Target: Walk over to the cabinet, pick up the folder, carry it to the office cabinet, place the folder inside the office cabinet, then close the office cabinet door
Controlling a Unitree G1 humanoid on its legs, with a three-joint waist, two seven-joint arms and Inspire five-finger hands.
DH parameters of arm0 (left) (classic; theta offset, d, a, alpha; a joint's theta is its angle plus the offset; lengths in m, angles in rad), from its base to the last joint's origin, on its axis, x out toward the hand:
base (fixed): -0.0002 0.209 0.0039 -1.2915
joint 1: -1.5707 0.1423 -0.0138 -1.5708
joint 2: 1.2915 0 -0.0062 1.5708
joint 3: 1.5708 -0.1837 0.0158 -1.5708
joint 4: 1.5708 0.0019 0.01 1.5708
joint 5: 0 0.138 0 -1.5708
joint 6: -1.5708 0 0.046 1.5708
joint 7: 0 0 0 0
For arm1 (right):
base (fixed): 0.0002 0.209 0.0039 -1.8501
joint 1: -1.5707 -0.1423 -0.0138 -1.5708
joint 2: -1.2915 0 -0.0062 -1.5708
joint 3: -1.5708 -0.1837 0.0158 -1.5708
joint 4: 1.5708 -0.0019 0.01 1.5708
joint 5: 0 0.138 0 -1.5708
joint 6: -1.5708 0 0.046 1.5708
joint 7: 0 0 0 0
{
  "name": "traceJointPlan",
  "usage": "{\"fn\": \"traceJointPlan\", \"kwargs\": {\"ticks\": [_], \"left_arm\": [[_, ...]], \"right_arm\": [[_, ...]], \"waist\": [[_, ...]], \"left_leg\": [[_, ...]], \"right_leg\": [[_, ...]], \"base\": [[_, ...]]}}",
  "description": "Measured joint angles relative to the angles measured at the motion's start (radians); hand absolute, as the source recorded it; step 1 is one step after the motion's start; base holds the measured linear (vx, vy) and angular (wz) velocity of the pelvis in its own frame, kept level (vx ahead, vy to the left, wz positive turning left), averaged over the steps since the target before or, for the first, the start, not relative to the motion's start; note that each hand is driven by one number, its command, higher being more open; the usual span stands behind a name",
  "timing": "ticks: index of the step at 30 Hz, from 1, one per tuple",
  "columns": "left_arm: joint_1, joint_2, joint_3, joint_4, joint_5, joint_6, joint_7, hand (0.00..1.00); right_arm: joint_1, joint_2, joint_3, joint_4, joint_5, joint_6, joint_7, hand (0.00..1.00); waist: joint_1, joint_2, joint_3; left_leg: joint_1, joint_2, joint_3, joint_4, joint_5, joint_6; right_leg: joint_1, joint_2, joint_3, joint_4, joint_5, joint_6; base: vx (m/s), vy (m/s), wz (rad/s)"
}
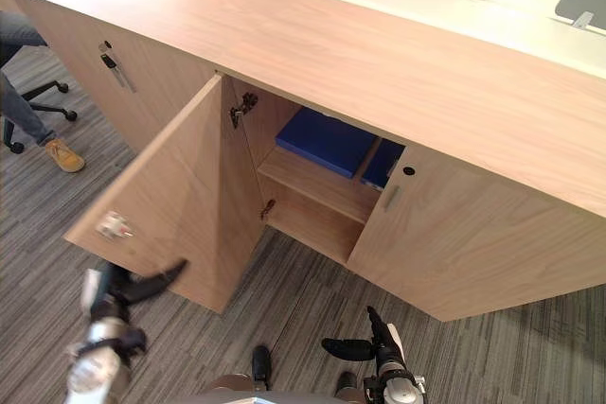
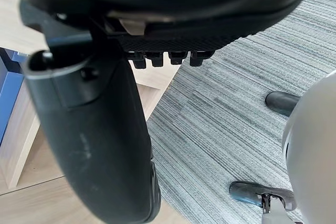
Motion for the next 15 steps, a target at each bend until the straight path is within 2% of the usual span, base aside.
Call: {"fn": "traceJointPlan", "kwargs": {"ticks": [3, 5, 6, 8, 10, 11, 13, 15], "left_arm": [[0.000, -0.014, -0.160, 0.001, -0.003, 0.015, -0.082, 1.00], [-0.043, -0.027, -0.221, 0.015, 0.001, 0.023, -0.092, 1.00], [-0.104, -0.035, -0.247, 0.040, 0.016, 0.023, -0.107, 1.00], [-0.177, -0.038, -0.249, 0.065, 0.055, 0.023, -0.102, 1.00], [-0.314, 0.000, -0.227, 0.118, 0.119, 0.035, -0.059, 1.00], [-0.344, 0.017, -0.214, 0.137, 0.130, 0.036, -0.051, 1.00], [-0.453, 0.093, -0.152, 0.213, 0.159, 0.039, -0.025, 1.00], [-0.553, 0.175, -0.088, 0.310, 0.181, 0.041, 0.015, 1.00]], "right_arm": [[-0.006, 0.012, 0.008, 0.001, 0.001, 0.000, 0.001, 1.00], [-0.006, 0.018, 0.012, -0.002, 0.001, -0.001, 0.000, 1.00], [-0.007, 0.019, 0.014, -0.003, 0.001, -0.001, 0.000, 1.00], [-0.005, 0.017, 0.014, -0.005, 0.001, -0.001, -0.001, 1.00], [-0.001, 0.009, 0.013, -0.012, 0.018, 0.004, 0.000, 1.00], [0.000, 0.007, 0.013, -0.020, 0.022, 0.004, 0.000, 1.00], [0.012, -0.006, 0.013, -0.051, 0.025, 0.005, 0.006, 1.00], [0.021, -0.018, 0.011, -0.068, 0.041, 0.005, 0.012, 1.00]], "waist": [[-0.016, 0.000, 0.000], [-0.037, 0.001, -0.003], [-0.054, 0.002, -0.006], [-0.082, 0.003, -0.007], [-0.123, 0.005, -0.008], [-0.133, 0.006, -0.008], [-0.156, 0.010, -0.008], [-0.171, 0.014, -0.006]], "left_leg": [[0.016, 0.011, 0.025, 0.000, -0.005, -0.008], [0.023, 0.020, 0.059, 0.000, -0.009, -0.013], [0.023, 0.026, 0.094, 0.000, -0.014, -0.016], [0.021, 0.032, 0.123, 0.000, -0.017, -0.019], [0.026, 0.041, 0.179, 0.000, -0.028, -0.028], [0.027, 0.043, 0.192, 0.001, -0.031, -0.030], [0.030, 0.048, 0.242, 0.006, -0.039, -0.038], [0.033, 0.053, 0.268, 0.006, -0.036, -0.034]], "right_leg": [[-0.001, 0.007, 0.032, 0.000, 0.000, 0.000], [-0.014, 0.017, 0.077, 0.002, 0.000, 0.000], [-0.036, 0.027, 0.121, 0.003, 0.002, 0.006], [-0.053, 0.035, 0.153, 0.003, 0.008, 0.005], [-0.076, 0.048, 0.211, -0.002, 0.023, 0.004], [-0.082, 0.052, 0.226, -0.003, 0.031, 0.000], [-0.096, 0.066, 0.269, -0.017, 0.063, 0.010], [-0.100, 0.076, 0.296, -0.033, 0.079, 0.009]], "base": [[-0.04, 0.008, -0.25], [-0.05, 0.005, -0.58], [-0.03, 0.011, -0.64], [-0.01, 0.003, -0.63], [0.02, 0.001, -0.75], [0.03, -0.001, -0.71], [0.06, -0.012, -0.68], [0.08, -0.031, -0.56]]}}
